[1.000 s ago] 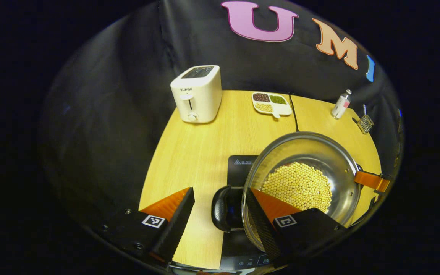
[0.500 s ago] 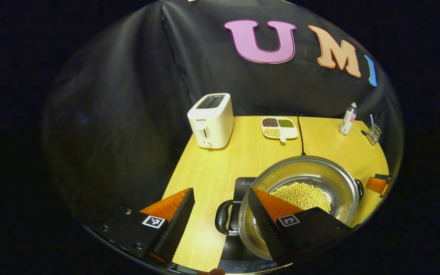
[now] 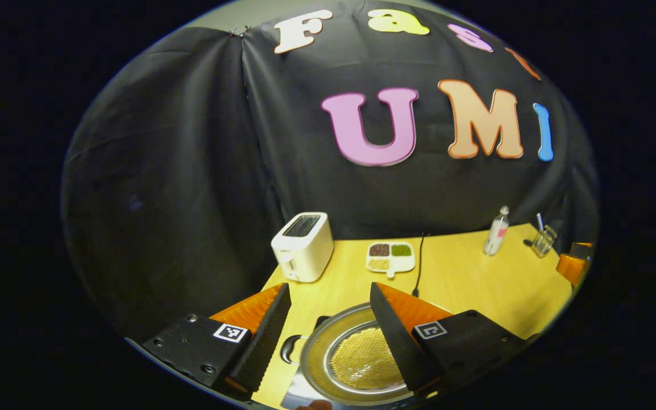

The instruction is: First push the handle of the pot to place it horizontally, then grasp the pot with both hands and set it on the induction cooktop.

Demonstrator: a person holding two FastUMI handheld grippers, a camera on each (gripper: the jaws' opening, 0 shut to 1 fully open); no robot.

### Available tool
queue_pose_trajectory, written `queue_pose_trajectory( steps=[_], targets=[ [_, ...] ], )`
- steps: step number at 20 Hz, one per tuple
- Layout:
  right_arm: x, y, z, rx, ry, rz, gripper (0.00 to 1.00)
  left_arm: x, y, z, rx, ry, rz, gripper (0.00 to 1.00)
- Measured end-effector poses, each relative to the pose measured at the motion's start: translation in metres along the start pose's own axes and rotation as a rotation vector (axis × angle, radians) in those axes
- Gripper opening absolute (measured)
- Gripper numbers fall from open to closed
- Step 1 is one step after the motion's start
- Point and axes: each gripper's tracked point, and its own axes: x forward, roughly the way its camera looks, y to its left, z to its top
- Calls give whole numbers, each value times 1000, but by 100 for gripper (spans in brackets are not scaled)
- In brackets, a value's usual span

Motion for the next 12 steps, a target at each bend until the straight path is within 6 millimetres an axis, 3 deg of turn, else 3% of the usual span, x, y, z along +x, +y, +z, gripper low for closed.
queue_pose_trajectory(
  steps=[1, 2, 8, 9, 10, 12],
  targets=[
    [-7, -9, 15, -6, -38, -7, 100, -9, -12, 16, -5, -28, -2, 91],
    [-13, -18, 30, -9, -71, -10, 94, -16, -22, 30, -9, -61, -1, 90],
    [-60, -83, 117, -42, -298, -80, 93, -64, -85, 112, -1, -260, -23, 93],
    [-70, -93, 128, -55, -322, -92, 100, -77, -96, 121, -3, -288, -34, 93],
    [-78, -101, 136, -67, -340, -102, 93, -84, -107, 128, -9, -303, -46, 94],
    [-93, -113, 153, -74, -381, -111, 94, -95, -130, 138, -34, -312, -71, 98]
  ],
)
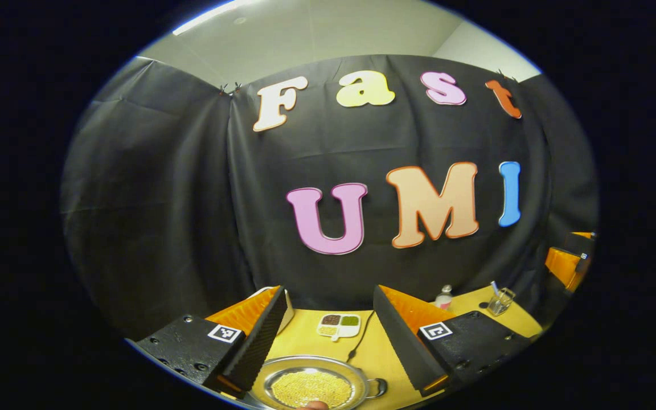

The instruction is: First push the handle of the pot to place it horizontally, then grasp the pot with both hands and set it on the induction cooktop.

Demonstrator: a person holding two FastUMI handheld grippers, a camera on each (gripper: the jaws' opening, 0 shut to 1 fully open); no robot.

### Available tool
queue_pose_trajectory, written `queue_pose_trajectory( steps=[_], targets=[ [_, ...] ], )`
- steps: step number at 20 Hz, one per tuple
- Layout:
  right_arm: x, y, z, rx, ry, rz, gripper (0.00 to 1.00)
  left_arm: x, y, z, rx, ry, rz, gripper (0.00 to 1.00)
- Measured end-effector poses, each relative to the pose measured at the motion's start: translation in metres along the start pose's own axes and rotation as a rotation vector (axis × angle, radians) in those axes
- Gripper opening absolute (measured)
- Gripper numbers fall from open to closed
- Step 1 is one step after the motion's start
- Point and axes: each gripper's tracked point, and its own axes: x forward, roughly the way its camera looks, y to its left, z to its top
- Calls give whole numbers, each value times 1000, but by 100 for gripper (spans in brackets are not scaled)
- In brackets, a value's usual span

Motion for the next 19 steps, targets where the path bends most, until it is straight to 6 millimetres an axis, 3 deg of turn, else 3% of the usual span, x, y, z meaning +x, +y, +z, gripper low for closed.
queue_pose_trajectory(
  steps=[3, 6, 19],
  targets=[
    [-6, -22, 17, 10, -42, -12, 94, -4, -22, 18, -25, -50, 0, 100],
    [-12, -40, 26, 3, -63, -17, 94, -12, -37, 22, -33, -59, 1, 98],
    [-26, -84, 37, 15, -100, -8, 94, -38, -85, 45, -13, -93, -2, 100]
  ],
)
